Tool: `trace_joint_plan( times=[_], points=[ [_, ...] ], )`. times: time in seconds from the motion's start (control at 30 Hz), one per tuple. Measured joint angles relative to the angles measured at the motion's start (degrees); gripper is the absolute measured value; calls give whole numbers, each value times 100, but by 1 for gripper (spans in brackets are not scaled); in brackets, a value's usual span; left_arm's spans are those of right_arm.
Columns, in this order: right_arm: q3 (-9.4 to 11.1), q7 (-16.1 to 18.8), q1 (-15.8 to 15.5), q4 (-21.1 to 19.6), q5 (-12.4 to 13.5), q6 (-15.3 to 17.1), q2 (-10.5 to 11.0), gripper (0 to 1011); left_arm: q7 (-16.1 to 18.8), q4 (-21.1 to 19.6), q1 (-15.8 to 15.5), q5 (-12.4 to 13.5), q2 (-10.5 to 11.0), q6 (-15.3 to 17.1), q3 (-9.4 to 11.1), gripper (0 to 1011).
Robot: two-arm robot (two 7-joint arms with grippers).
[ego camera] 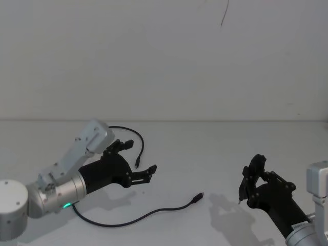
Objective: Pick up the data cable with the one hand.
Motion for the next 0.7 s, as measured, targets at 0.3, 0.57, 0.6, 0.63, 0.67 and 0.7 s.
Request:
trace_joint_plan(
  times=[0.3,0.57,0.6,0.63,0.67,0.7],
  points=[
    [0,0,0,0,0,0,0,263,-1051,553,-642,-163,88,447,297,1001],
    [0,0,0,0,0,0,0,263,-1812,1067,-1189,-199,106,881,624,1001],
    [0,0,0,0,0,0,0,263,-1906,1116,-1241,-198,105,940,661,1001],
    [0,0,0,0,0,0,0,263,-1973,1168,-1293,-195,105,979,703,1001],
    [0,0,0,0,0,0,0,263,-2107,1272,-1408,-185,101,1055,788,1001],
    [0,0,0,0,0,0,0,263,-2201,1317,-1473,-170,100,1107,826,1001]
  ],
)
